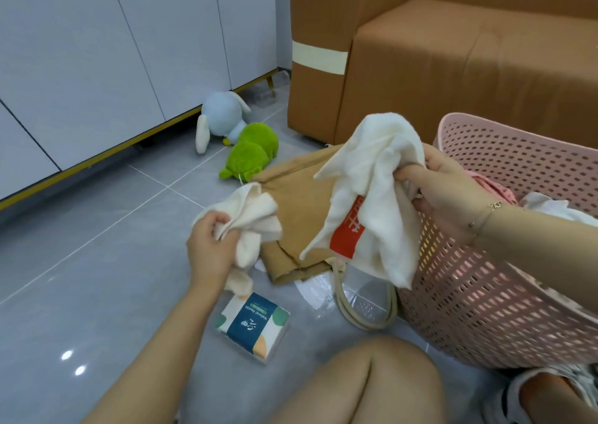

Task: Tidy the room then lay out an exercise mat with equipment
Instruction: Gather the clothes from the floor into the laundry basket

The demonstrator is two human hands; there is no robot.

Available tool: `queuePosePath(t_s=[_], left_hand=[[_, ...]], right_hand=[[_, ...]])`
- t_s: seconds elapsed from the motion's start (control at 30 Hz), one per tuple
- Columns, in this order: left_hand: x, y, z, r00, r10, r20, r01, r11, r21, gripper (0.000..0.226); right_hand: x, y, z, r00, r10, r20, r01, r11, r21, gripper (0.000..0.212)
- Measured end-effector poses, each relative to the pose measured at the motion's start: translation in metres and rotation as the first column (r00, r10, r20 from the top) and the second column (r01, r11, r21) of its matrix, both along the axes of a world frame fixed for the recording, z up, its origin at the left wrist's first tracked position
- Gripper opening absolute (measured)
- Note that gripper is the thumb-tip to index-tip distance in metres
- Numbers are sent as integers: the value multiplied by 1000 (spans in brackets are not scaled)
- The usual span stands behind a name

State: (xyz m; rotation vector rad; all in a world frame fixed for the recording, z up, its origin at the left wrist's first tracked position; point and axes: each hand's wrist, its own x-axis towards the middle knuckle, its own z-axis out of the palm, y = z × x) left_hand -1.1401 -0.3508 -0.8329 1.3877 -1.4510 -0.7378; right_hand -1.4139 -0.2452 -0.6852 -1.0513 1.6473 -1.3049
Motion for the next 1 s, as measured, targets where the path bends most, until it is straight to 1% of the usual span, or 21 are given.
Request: queuePosePath(t_s=[0.07,0.13,0.2,0.27,0.33,0.4,0.47,0.53,0.6,0.63,0.67,0.7,0.73,0.77,0.8,0.83,0.87,0.9,0.93,0.97,1.0], left_hand=[[-27,16,40,978,-83,-191,75,996,-45,19],[-54,32,78,944,-181,-275,155,981,-116,23],[-78,45,111,920,-292,-260,239,946,-220,19],[-104,59,141,885,-405,-230,327,892,-312,19],[-131,69,166,848,-484,-216,385,843,-376,20],[-161,81,188,808,-554,-201,436,791,-429,16],[-193,94,207,772,-610,-178,473,738,-481,15],[-224,108,221,737,-660,-147,500,679,-538,21],[-249,116,227,698,-708,-103,566,634,-527,27],[-263,119,224,677,-734,-62,626,618,-475,27],[-275,121,218,659,-752,9,696,605,-387,23],[-282,120,210,636,-761,129,762,593,-260,17],[-286,120,200,566,-762,313,816,571,-86,13],[-286,120,190,405,-759,510,832,537,139,18],[-286,122,182,187,-747,639,788,502,356,28],[-285,122,174,27,-723,690,725,490,485,36],[-284,123,169,-26,-694,720,707,497,504,37],[-283,126,167,22,-667,745,742,510,435,35],[-283,127,166,149,-622,768,788,544,288,31],[-283,127,166,329,-533,780,801,595,68,28],[-282,125,168,505,-388,771,755,631,-177,27]], right_hand=[[0,3,13,999,-15,44,17,999,-49,28],[-1,7,31,996,-35,79,43,993,-107,28],[-5,12,50,993,-66,95,82,979,-185,24],[-15,22,70,987,-144,75,159,948,-276,17],[-30,31,84,968,-229,97,249,908,-336,16],[-51,45,97,943,-318,104,333,862,-382,18],[-71,60,108,910,-410,52,390,809,-440,15],[-89,75,118,858,-512,52,461,719,-521,15],[-106,86,124,813,-577,73,498,627,-599,21],[-117,91,124,790,-610,56,504,596,-625,21],[-130,97,121,759,-651,-13,498,593,-633,20],[-142,100,114,715,-684,-148,479,633,-608,18],[-155,104,104,666,-666,-336,457,720,-522,17],[-166,106,94,642,-542,-542,426,840,-335,20],[-177,110,81,667,-295,-685,371,928,-38,25],[-184,112,67,721,27,-692,274,907,321,34],[-187,114,55,748,310,-587,168,767,619,41],[-189,117,47,734,483,-478,105,614,782,45],[-191,120,43,703,553,-448,103,543,833,48],[-195,122,42,675,558,-482,136,548,825,54],[-200,124,43,668,533,-519,170,571,804,62]])
